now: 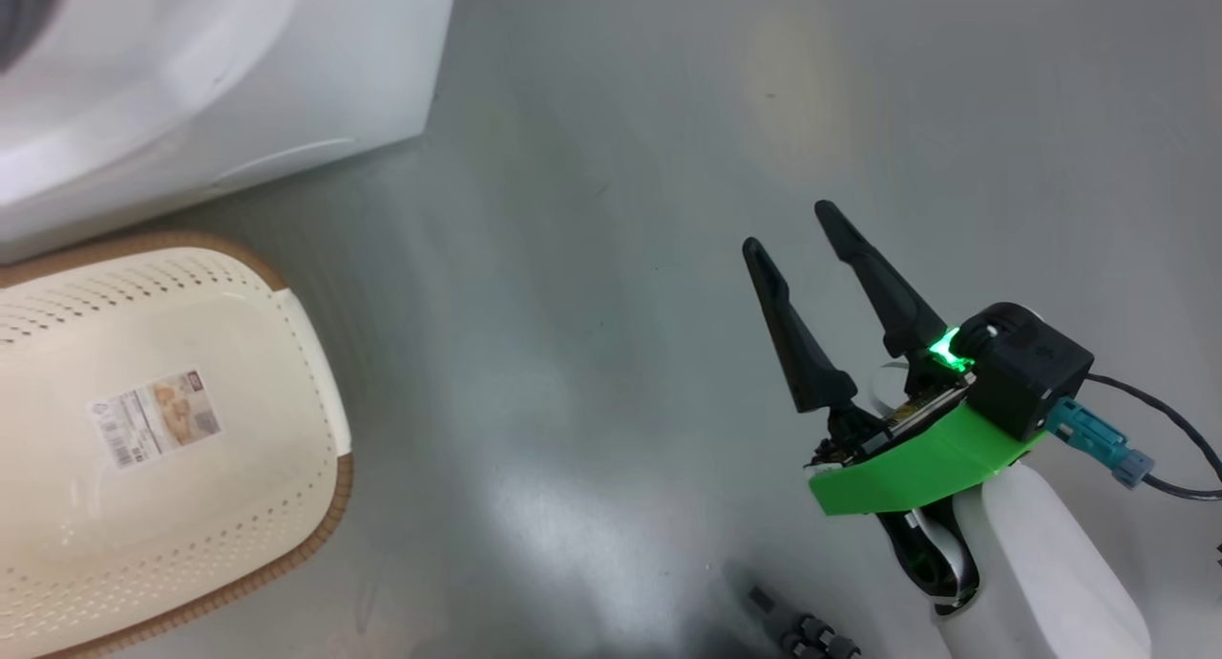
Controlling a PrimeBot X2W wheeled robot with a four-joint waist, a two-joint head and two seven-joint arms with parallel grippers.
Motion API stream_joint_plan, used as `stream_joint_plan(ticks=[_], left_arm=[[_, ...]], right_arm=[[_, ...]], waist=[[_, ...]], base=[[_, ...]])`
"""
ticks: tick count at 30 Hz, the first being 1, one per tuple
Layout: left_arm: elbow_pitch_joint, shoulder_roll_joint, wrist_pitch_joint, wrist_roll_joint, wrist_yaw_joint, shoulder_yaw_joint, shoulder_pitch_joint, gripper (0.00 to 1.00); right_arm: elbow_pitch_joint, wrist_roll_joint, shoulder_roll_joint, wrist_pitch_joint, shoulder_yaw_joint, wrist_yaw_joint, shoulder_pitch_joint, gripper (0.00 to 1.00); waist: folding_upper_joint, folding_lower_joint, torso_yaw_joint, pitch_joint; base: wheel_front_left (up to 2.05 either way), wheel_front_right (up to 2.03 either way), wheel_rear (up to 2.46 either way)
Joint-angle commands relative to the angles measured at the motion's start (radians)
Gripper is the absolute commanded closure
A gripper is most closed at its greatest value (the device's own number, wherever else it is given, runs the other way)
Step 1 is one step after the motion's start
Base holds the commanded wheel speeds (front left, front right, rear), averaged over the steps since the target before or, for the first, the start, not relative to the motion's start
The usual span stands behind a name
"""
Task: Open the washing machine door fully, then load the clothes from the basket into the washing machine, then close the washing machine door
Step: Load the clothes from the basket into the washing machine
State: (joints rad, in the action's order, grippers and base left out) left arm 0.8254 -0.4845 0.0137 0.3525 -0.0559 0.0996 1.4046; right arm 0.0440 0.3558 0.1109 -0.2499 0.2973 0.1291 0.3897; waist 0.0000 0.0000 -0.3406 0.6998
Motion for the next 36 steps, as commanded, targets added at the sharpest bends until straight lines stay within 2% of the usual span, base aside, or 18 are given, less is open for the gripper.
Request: stream_joint_plan(ticks=[1, 12, 16, 24, 33, 36], left_arm=[[-0.019, -0.038, -0.008, 0.005, 0.006, -0.003, -0.034, 0.00], [-0.099, 0.031, -0.110, 0.059, -0.006, -0.021, -0.245, 0.00], [-0.174, 0.049, -0.162, 0.069, -0.029, -0.032, -0.368, 0.00], [-0.407, 0.098, -0.229, 0.083, -0.094, -0.052, -0.666, 0.00], [-0.701, 0.158, -0.250, 0.079, -0.180, -0.056, -1.039, 0.00], [-0.777, 0.175, -0.251, 0.074, -0.195, -0.042, -1.139, 0.00]], right_arm=[[-0.018, 0.000, 0.009, -0.012, 0.007, 0.002, -0.024, 0.00], [-0.016, -0.020, 0.025, -0.012, -0.037, 0.002, -0.055, 0.00], [-0.014, -0.030, 0.030, -0.012, -0.052, 0.002, -0.073, 0.00], [-0.020, -0.054, 0.048, -0.012, -0.090, 0.002, -0.127, 0.00], [-0.013, -0.080, 0.055, -0.012, -0.113, 0.002, -0.179, 0.00], [-0.007, -0.089, 0.057, -0.012, -0.120, 0.002, -0.204, 0.00]], waist=[[0.0000, 0.0000, 0.015, -0.020], [0.0000, 0.0000, 0.079, -0.102], [0.0000, 0.0000, 0.106, -0.142], [0.0000, 0.0000, 0.169, -0.224], [0.0000, 0.0000, 0.218, -0.320], [0.0000, 0.0000, 0.238, -0.356]], base=[[0.00, 0.00, 0.00], [0.00, 0.00, 0.00], [0.00, 0.00, 0.00], [0.00, 0.00, 0.00], [0.00, 0.00, 0.00], [0.00, 0.00, 0.00]])
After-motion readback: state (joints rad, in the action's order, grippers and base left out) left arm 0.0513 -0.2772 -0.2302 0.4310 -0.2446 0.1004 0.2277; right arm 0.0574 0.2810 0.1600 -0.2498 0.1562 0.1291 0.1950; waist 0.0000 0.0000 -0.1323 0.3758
